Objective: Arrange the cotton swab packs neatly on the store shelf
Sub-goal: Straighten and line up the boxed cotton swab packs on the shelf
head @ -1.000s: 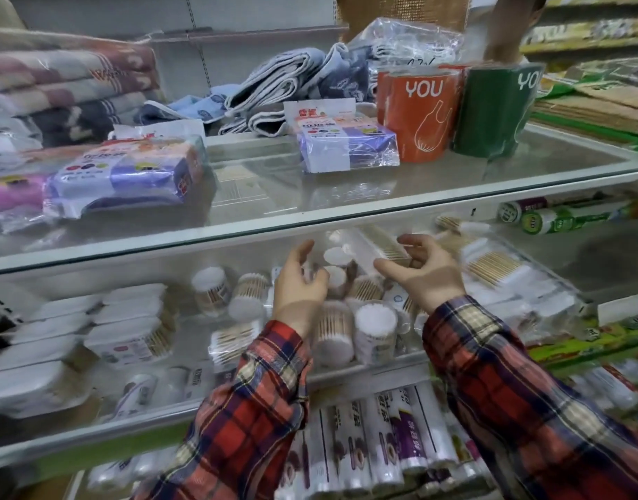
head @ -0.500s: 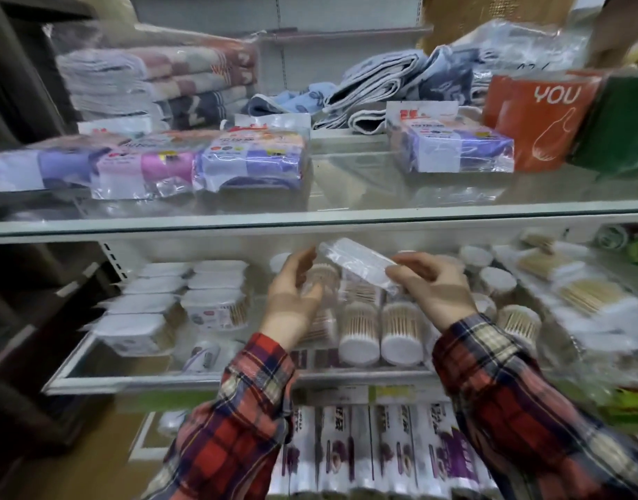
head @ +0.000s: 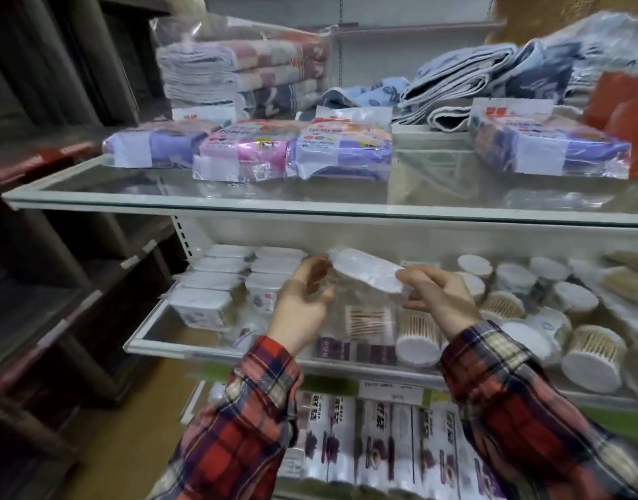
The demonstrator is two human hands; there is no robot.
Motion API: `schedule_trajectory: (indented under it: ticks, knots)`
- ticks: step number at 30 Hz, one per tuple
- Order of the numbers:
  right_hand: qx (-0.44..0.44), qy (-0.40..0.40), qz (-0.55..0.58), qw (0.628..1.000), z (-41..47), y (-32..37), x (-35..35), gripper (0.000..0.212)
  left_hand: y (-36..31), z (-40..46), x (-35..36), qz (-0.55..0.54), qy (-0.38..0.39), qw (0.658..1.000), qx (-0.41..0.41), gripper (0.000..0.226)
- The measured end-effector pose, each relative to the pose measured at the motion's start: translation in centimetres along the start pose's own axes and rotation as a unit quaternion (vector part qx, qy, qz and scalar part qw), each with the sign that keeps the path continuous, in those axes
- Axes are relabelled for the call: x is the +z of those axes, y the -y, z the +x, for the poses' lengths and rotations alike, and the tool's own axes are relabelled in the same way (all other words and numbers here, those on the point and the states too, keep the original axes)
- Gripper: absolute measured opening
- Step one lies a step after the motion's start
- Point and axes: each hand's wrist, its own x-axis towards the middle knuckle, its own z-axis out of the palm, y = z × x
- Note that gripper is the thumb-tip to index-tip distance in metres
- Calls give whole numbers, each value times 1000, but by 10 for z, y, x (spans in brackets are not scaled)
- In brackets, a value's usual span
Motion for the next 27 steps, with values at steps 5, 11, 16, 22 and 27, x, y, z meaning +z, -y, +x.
schedule_trajectory:
  ticks: [5, 11, 16, 22, 27]
  knots:
    - [58, 34, 53, 996, 3, 4, 18, 5, 6, -5, -18, 5, -1, 1000, -17, 44]
    - [100, 85, 55, 990, 8, -3, 37, 19, 7, -15, -35, -23, 12, 999, -24, 34]
    - [148, 128, 60, 979, 6, -8, 52, 30, 15, -26, -52, -42, 1, 997, -58, 33]
    - [168, 149, 5, 974, -1, -17, 73, 46, 29, -39, -67, -50, -38, 994, -85, 31]
    - [146, 135, -10, 980, -10, -14, 83, 43, 40, -47, -77, -40, -49, 994, -93, 27]
